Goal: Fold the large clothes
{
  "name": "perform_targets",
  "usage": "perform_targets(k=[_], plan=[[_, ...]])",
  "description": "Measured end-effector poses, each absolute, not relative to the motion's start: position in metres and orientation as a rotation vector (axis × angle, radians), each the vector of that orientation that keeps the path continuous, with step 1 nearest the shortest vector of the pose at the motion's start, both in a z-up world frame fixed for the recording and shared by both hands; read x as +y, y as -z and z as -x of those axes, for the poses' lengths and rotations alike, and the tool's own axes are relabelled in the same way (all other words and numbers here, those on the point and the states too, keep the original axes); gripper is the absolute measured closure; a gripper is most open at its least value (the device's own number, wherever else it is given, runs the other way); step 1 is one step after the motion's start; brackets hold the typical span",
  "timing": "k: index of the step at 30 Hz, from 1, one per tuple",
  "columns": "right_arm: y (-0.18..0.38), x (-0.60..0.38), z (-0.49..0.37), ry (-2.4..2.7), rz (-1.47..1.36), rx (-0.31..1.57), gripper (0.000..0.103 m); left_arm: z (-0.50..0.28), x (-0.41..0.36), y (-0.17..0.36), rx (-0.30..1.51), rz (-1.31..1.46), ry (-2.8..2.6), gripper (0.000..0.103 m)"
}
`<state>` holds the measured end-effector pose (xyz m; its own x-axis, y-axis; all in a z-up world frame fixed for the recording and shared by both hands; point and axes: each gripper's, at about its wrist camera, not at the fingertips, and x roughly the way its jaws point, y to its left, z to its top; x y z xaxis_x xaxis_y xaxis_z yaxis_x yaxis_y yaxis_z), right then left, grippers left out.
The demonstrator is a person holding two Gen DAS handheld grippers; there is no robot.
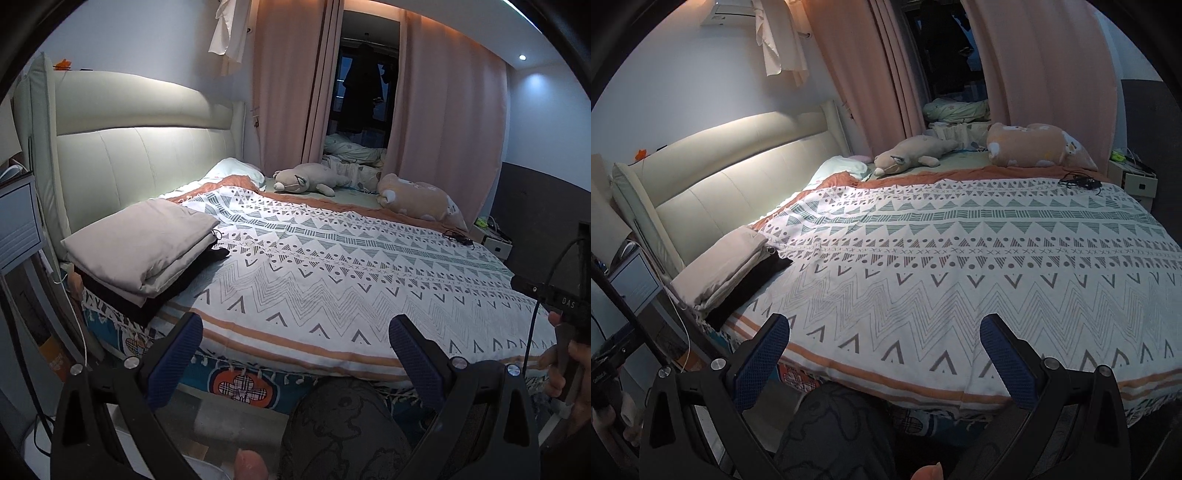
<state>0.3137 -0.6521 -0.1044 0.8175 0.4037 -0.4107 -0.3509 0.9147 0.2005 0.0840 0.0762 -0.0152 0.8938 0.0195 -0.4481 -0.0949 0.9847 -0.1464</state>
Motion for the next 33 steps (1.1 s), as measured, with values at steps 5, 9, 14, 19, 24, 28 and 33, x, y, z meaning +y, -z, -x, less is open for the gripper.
perform_targets(k=[5,9,14,19,24,28,33], plan=[[0.113,-0.663,-0.284,-0.397,-0.100,0.435,0.000,-0.064,0.072,0.023,0.458,0.197,-0.056,0.000],[0.116,-0.668,-0.277,-0.408,-0.107,0.437,0.000,-0.060,0.069,0.023,0.460,0.182,-0.056,0.000],[0.116,-0.668,-0.275,-0.407,-0.104,0.427,0.000,-0.052,0.067,0.017,0.436,0.176,-0.057,0.000],[0.121,-0.669,-0.273,-0.411,-0.112,0.425,0.000,-0.049,0.066,0.015,0.431,0.179,-0.049,0.000],[0.124,-0.668,-0.272,-0.405,-0.112,0.425,0.000,-0.046,0.063,0.013,0.429,0.173,-0.046,0.000],[0.125,-0.669,-0.271,-0.406,-0.113,0.423,0.000,-0.045,0.062,0.013,0.428,0.168,-0.041,0.000],[0.127,-0.670,-0.272,-0.408,-0.113,0.424,0.000,-0.043,0.060,0.012,0.429,0.163,-0.041,0.000]])
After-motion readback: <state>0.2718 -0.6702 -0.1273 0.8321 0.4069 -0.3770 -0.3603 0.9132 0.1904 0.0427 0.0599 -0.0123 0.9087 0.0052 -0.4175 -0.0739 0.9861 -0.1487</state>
